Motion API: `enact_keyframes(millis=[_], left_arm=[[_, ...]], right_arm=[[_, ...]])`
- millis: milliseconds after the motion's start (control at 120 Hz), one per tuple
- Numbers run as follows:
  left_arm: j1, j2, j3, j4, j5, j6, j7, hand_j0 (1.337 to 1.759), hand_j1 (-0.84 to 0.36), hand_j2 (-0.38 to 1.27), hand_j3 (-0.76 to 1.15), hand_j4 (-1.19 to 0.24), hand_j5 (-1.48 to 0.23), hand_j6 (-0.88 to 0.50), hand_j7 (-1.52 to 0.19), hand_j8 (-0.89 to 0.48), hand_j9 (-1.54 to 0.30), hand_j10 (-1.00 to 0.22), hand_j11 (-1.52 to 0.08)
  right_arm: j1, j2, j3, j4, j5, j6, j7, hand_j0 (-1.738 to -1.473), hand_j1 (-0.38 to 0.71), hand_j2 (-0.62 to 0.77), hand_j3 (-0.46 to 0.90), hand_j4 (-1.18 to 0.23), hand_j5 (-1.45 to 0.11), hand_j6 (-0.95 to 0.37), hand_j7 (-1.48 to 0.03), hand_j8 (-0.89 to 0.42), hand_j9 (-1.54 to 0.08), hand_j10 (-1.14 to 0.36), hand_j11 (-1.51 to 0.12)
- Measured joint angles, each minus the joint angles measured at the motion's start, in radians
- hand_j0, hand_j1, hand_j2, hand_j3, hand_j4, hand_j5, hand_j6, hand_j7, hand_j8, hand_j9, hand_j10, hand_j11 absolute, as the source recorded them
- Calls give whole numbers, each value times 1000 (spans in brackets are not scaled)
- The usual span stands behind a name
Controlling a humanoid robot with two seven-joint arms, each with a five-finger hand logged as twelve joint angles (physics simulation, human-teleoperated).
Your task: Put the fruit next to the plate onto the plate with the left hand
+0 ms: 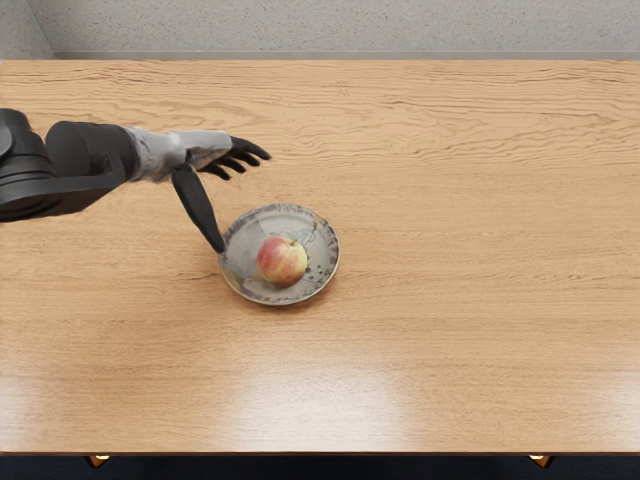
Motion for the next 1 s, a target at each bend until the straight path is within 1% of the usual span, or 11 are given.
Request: enact_keyframes(millis=[75,125,258,317,400,450,500,608,767,867,1000], left_arm=[[11,16,-27,67,-144,-53,0,1658,240,36,0,-73,-141,-62,-141,-69,-139,-99,-139],[42,29,-38,105,-204,-92,0,1658,259,29,0,-62,-116,-53,-116,-59,-114,-82,-114],[122,125,-55,167,-282,-139,0,1658,293,17,0,-41,-70,-37,-70,-40,-69,-52,-69],[126,168,-57,187,-317,-168,0,1658,303,14,0,-35,-58,-32,-58,-34,-57,-43,-57],[126,180,-61,258,-376,-267,-8,1658,312,10,0,-30,-46,-28,-45,-29,-45,-35,-45],[126,180,-72,302,-400,-303,-36,1658,316,9,0,-27,-40,-26,-40,-27,-40,-31,-40],[126,180,-80,351,-419,-326,-78,1658,320,8,0,-25,-36,-24,-35,-25,-35,-28,-35],[126,178,-88,465,-461,-350,-202,1658,325,6,0,-21,-29,-21,-29,-21,-28,-23,-28],[195,126,-85,546,-478,-360,-329,1658,329,5,0,-17,-23,-17,-23,-17,-23,-18,-23],[208,107,-82,586,-478,-361,-370,1658,330,4,0,-17,-22,-17,-22,-17,-22,-17,-22],[213,105,-80,605,-477,-362,-388,1658,332,4,0,-16,-20,-16,-20,-16,-20,-16,-20]], right_arm=[[0,0,0,0,0,0,0,-1658,-349,0,0,0,0,0,0,0,0,0,0],[0,0,0,0,0,0,0,-1658,-349,0,0,0,0,0,0,0,0,0,0],[0,0,0,0,0,0,0,-1658,-349,0,0,0,0,0,0,0,0,0,0],[0,0,0,0,0,0,0,-1658,-349,0,0,0,0,0,0,0,0,0,0],[0,0,0,0,0,0,0,-1658,-349,0,0,0,0,0,0,0,0,0,0],[0,0,0,0,0,0,0,-1658,-349,0,0,0,0,0,0,0,0,0,0],[0,0,0,0,0,0,0,-1658,-349,0,0,0,0,0,0,0,0,0,0],[0,0,0,0,0,0,0,-1658,-349,0,0,0,0,0,0,0,0,0,0],[0,0,0,0,0,0,0,-1658,-349,0,0,0,0,0,0,0,0,0,0],[0,0,0,0,0,0,0,-1658,-349,0,0,0,0,0,0,0,0,0,0],[0,0,0,0,0,0,0,-1658,-349,0,0,0,0,0,0,0,0,0,0]])
